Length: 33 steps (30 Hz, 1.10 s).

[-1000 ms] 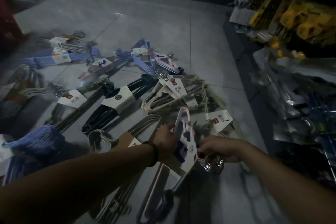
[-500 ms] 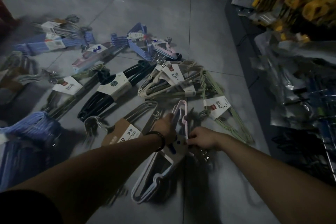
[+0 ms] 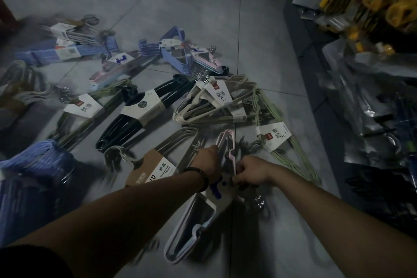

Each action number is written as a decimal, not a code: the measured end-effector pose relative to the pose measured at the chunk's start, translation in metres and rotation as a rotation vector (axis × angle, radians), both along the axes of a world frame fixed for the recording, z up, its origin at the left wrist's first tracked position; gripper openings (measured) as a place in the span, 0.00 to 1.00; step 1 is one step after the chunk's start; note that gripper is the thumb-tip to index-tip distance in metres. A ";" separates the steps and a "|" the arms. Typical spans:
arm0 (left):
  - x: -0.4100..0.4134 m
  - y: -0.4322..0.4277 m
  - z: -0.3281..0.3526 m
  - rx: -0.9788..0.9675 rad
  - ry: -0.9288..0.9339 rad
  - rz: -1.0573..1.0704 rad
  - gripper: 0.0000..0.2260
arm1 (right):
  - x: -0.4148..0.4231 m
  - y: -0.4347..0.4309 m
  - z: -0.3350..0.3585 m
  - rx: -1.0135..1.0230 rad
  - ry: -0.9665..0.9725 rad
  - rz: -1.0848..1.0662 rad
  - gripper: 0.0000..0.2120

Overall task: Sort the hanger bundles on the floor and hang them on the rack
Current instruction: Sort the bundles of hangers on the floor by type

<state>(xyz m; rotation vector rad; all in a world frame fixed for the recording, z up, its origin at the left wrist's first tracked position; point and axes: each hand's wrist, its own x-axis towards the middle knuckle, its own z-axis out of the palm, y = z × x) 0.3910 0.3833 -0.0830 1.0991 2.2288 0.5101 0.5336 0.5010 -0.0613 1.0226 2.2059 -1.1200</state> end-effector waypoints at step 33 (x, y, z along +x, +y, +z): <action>-0.162 0.010 -0.059 0.015 0.232 0.122 0.51 | -0.259 0.184 0.057 0.630 0.312 -0.178 0.17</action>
